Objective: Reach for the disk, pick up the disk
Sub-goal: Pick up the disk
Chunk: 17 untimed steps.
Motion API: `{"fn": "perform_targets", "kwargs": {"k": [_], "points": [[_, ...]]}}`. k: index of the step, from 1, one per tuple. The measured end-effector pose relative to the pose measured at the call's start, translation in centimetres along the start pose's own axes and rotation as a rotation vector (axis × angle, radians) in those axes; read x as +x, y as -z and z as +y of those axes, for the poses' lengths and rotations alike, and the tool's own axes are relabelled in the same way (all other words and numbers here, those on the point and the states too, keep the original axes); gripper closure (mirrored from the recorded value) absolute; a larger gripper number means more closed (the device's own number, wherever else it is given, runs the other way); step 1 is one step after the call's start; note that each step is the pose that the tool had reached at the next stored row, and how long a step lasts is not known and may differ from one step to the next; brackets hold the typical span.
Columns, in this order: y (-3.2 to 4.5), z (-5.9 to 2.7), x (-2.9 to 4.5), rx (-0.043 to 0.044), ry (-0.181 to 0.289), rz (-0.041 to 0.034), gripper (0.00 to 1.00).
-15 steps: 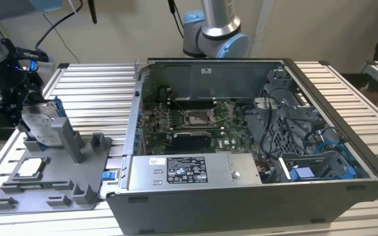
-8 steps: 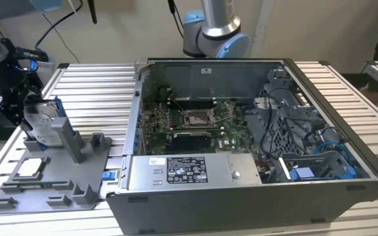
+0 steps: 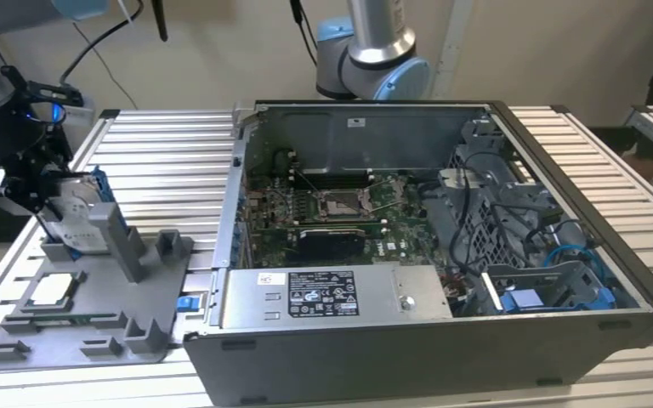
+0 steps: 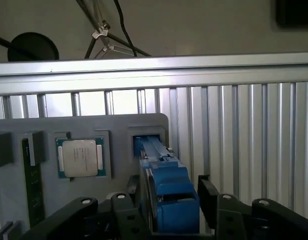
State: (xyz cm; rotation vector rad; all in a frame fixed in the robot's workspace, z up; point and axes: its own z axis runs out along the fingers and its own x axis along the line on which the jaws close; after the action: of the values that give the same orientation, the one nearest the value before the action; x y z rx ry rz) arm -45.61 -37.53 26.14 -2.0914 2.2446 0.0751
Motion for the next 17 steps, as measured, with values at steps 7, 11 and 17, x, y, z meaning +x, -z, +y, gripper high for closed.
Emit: {"fn": "perform_targets", "kwargs": {"k": [7, 11, 17], "points": [[0.01, 0.00, 0.00, 0.0000, 0.000, -0.0001, 1.00], [0.01, 0.00, 0.00, -0.0001, 0.000, -0.0001, 1.00], [0.02, 0.01, 0.00, -0.0006, 0.006, 0.0000, 1.00]]}}
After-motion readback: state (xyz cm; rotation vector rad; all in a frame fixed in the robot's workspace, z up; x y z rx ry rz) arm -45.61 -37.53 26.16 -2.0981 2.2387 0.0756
